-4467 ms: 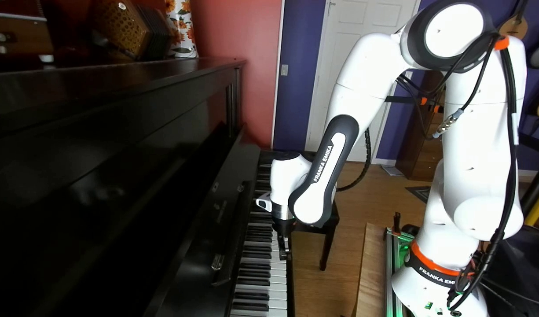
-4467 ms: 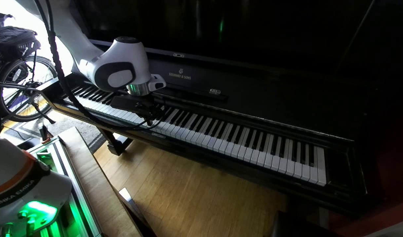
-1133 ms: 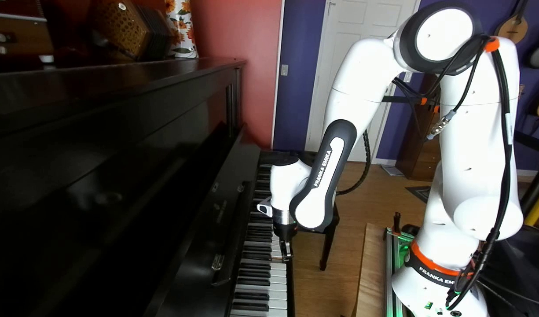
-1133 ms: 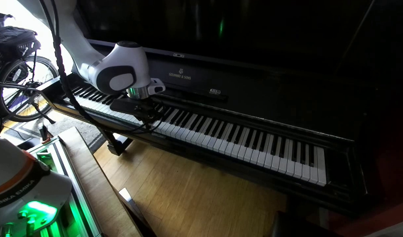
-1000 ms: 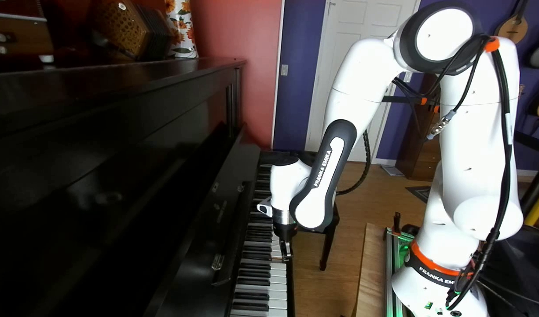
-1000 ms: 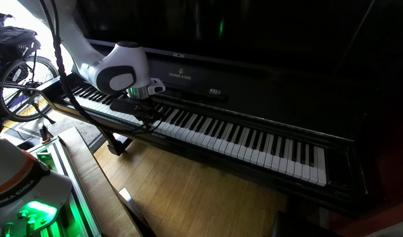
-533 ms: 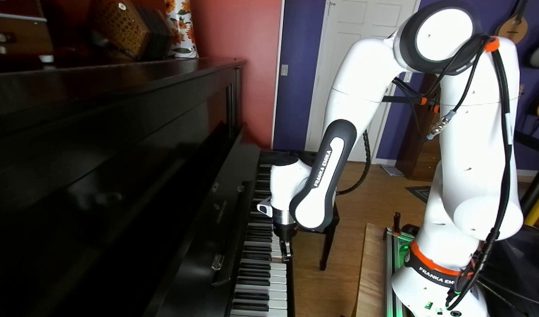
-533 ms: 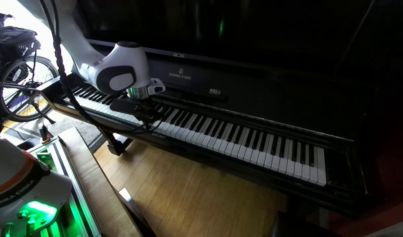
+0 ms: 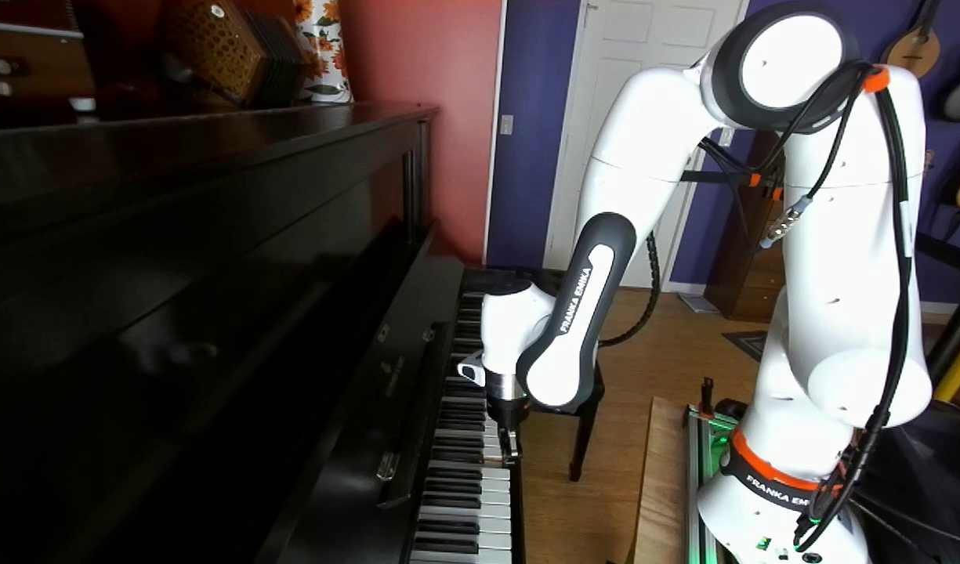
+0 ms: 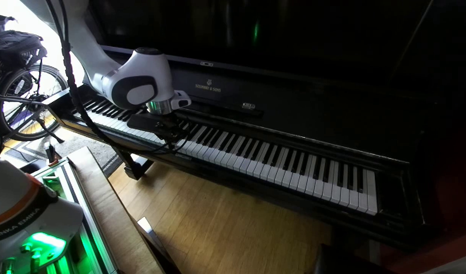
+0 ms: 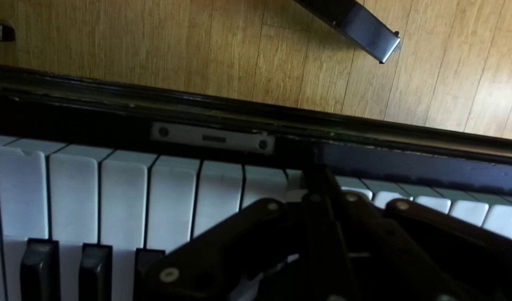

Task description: Press the key on the piano

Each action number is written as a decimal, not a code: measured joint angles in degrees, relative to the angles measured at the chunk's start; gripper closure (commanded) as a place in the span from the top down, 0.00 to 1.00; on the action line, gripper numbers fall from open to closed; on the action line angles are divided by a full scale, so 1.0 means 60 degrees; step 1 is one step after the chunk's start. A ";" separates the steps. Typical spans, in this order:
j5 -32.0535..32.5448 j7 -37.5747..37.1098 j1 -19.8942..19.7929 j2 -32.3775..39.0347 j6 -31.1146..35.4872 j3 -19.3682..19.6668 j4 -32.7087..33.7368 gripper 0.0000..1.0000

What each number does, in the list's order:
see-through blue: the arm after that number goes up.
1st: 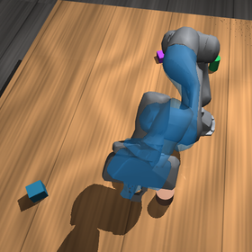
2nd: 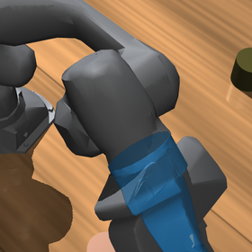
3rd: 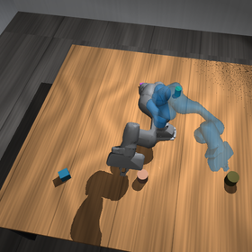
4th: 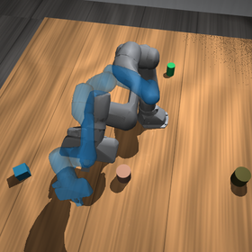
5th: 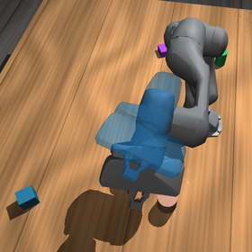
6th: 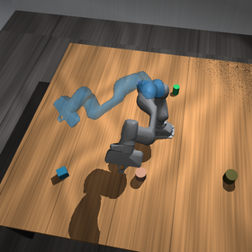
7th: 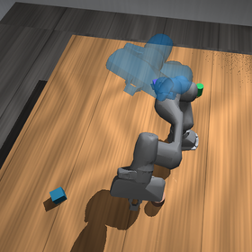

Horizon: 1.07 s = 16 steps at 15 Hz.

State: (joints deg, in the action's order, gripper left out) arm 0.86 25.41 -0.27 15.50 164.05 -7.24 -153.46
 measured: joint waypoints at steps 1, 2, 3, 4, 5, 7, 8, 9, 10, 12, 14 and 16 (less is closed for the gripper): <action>0.0044 -0.0034 0.0000 0.0000 0.0000 0.0001 0.0000 0.00; 0.0086 -0.0068 0.0000 -0.0001 0.0000 0.0002 0.0000 0.00; 0.0115 -0.0095 0.0000 -0.0001 0.0000 0.0003 0.0000 0.00; 0.0138 -0.0111 0.0000 -0.0001 0.0000 0.0004 0.0000 0.00; 0.0149 -0.0117 0.0000 -0.0001 0.0000 0.0005 0.0000 0.00; 0.0176 -0.0133 0.0001 -0.0002 0.0000 0.0007 0.0000 0.00; 0.0199 -0.0156 0.0001 -0.0004 0.0000 0.0010 0.0000 0.00; 0.0245 -0.0201 0.0002 -0.0006 0.0000 0.0016 0.0000 0.00; 0.0307 -0.0262 0.0002 -0.0007 0.0000 0.0018 0.0000 0.00; 0.0434 -0.0357 0.0005 -0.0020 0.0000 0.0038 0.0002 0.00; 0.0521 -0.0427 0.0005 -0.0063 0.0000 0.0075 0.0014 0.00; 0.0523 -0.0447 0.0005 -0.0141 0.0000 0.0084 0.0020 0.00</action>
State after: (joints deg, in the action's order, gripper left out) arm 4.00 22.73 -0.24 14.65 164.05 -6.74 -153.34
